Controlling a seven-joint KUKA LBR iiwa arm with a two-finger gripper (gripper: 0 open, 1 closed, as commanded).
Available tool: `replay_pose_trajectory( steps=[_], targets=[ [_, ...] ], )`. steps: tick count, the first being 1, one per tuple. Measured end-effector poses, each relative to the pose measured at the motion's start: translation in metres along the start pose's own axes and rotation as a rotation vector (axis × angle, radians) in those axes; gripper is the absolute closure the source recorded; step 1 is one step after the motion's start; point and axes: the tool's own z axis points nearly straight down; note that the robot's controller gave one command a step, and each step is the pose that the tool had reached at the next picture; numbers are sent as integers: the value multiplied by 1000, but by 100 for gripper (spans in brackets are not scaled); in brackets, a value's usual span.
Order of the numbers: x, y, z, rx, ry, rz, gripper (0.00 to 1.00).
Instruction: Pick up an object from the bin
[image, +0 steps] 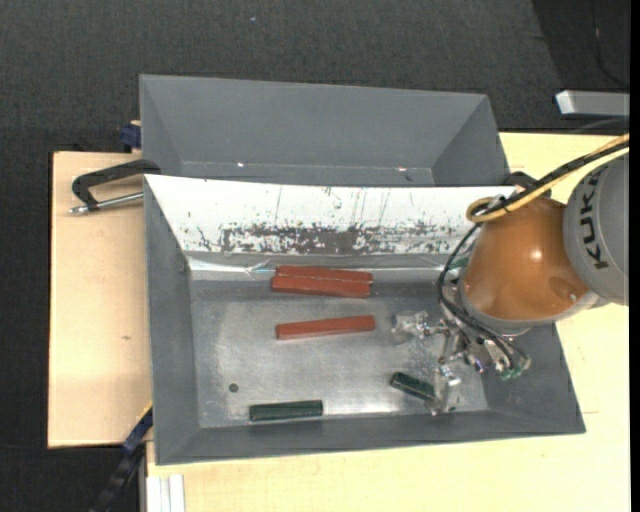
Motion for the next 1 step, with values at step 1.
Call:
replay_pose_trajectory(
  steps=[1],
  targets=[
    [3,-1,19,0,-1,-602,100]
  ],
)
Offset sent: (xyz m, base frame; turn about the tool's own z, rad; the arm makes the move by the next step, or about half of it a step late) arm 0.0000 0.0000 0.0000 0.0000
